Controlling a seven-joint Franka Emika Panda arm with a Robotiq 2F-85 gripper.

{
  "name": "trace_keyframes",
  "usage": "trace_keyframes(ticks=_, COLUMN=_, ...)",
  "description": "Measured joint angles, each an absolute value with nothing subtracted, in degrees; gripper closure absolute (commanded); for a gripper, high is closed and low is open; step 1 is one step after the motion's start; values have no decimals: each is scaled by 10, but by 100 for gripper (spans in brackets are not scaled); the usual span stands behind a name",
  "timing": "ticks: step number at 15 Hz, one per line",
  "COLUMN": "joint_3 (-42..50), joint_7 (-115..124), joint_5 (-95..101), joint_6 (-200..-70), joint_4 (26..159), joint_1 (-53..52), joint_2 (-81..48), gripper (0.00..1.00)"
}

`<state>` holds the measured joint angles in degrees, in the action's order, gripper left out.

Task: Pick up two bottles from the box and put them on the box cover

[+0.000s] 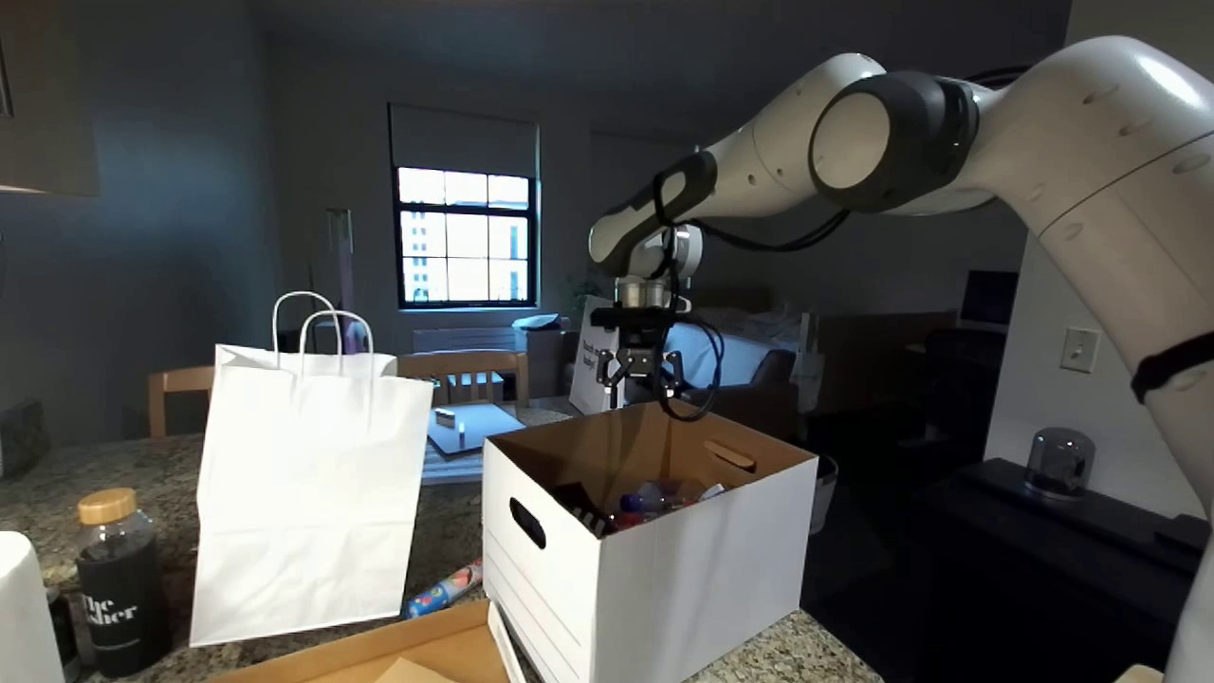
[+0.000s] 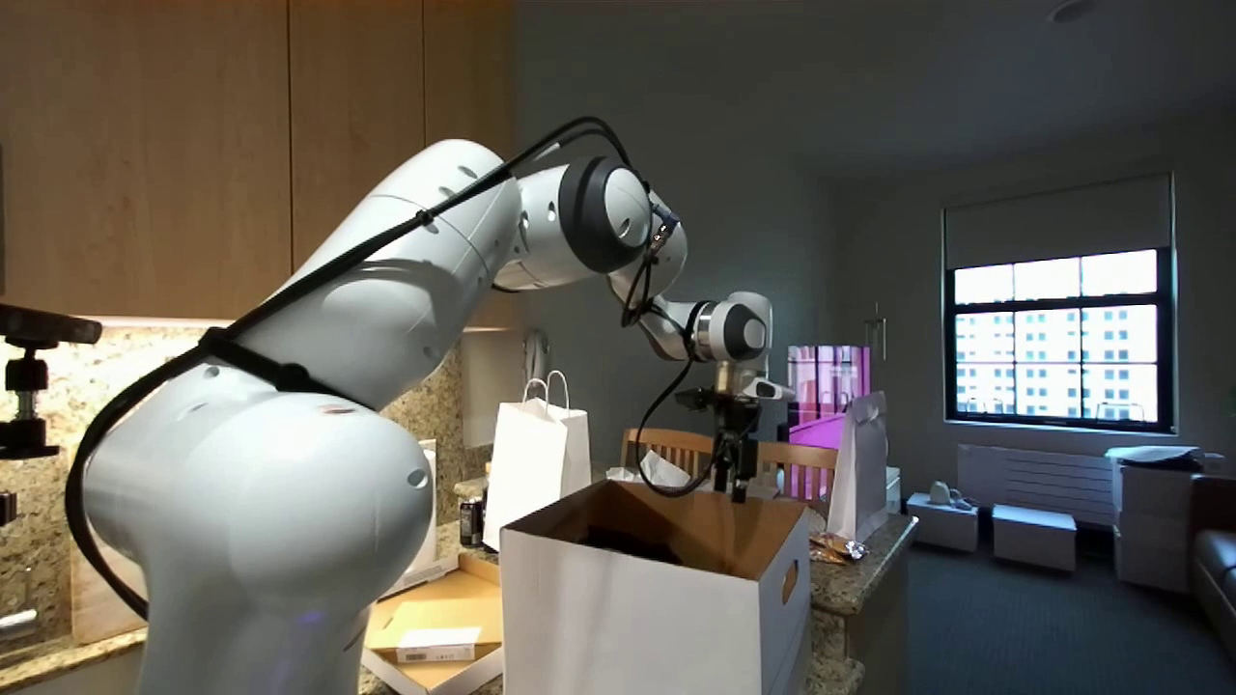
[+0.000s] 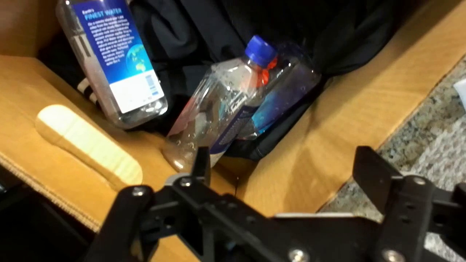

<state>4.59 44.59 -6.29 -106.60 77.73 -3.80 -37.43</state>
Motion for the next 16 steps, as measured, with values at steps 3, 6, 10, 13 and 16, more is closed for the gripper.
trace_keyframes(ticks=3, joint_3=40, joint_7=446, joint_5=-63, joint_6=-1073, joint_4=809, joint_1=-56, joint_2=-369, gripper=0)
trace_keyframes(ticks=6, joint_3=39, joint_7=447, joint_5=-63, joint_6=-1075, joint_4=843, joint_1=-69, joint_2=-358, gripper=0)
trace_keyframes(ticks=10, joint_3=42, joint_7=454, joint_5=-63, joint_6=-1080, joint_4=875, joint_1=-70, joint_2=-356, gripper=0)
trace_keyframes(ticks=13, joint_3=42, joint_7=458, joint_5=-73, joint_6=-1098, joint_4=896, joint_1=-67, joint_2=-373, gripper=0)
trace_keyframes(ticks=16, joint_3=34, joint_7=458, joint_5=-100, joint_6=-1151, joint_4=904, joint_1=-67, joint_2=-400, gripper=0)
